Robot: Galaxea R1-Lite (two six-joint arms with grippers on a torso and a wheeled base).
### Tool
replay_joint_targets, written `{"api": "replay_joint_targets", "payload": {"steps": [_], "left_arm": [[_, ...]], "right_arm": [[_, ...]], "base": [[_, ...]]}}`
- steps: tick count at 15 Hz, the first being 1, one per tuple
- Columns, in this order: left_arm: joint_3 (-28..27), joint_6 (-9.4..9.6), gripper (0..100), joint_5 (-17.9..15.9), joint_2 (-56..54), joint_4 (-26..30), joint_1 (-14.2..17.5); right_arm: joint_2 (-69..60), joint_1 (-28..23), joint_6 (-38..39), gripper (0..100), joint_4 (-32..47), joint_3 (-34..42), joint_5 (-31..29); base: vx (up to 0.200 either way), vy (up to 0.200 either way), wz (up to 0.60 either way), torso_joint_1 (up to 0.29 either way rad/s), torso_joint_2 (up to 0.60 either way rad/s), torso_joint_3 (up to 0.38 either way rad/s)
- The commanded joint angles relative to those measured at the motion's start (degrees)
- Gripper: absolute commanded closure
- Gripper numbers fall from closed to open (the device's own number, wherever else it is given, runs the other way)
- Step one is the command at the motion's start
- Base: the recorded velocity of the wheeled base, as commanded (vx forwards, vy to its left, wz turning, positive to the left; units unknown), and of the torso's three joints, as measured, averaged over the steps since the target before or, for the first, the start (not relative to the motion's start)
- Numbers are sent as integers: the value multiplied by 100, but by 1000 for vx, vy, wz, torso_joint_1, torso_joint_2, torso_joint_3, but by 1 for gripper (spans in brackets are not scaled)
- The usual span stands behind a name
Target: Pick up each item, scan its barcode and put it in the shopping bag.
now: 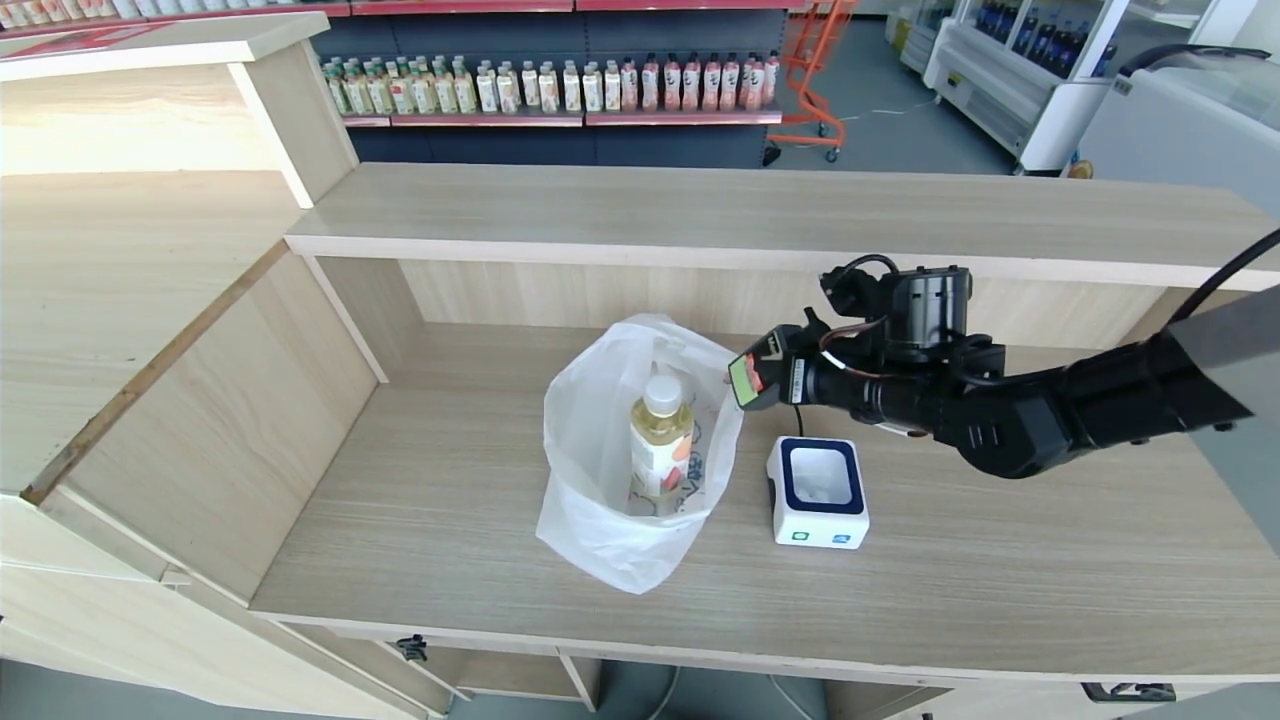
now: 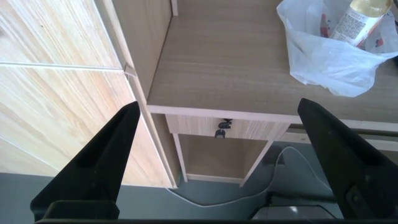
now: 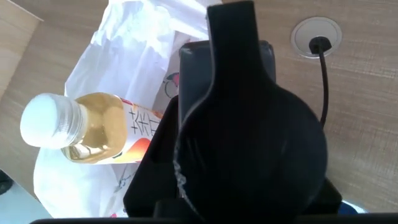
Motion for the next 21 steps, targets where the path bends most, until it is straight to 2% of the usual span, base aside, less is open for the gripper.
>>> {"api": "replay_joint_targets", "payload": {"steps": [1, 11, 12, 16, 18, 20, 21], "left_arm": [[0, 2, 0, 9, 9, 0, 1], [0, 2, 0, 0, 0, 0, 1], [0, 2, 0, 0, 9, 0, 1], [0, 2, 0, 9, 9, 0, 1], [0, 2, 0, 0, 0, 0, 1], [0, 2, 0, 0, 0, 0, 1], [0, 2, 0, 0, 0, 0, 1]], "right_arm": [[512, 86, -89, 100, -14, -246, -1], [1241, 367, -159, 100, -14, -835, -19], [1241, 367, -151, 0, -14, -800, -19], [1083, 332, -10, 0, -22, -791, 8], [591, 288, 359, 0, 4, -589, 52], [-182, 262, 632, 0, 4, 71, 96], [-780, 200, 614, 0, -5, 668, 104]], "base": [[0, 0, 0, 0, 0, 0], [0, 0, 0, 0, 0, 0], [0, 0, 0, 0, 0, 0], [0, 0, 0, 0, 0, 0], [0, 0, 0, 0, 0, 0], [0, 0, 0, 0, 0, 0], [0, 0, 0, 0, 0, 0]]}}
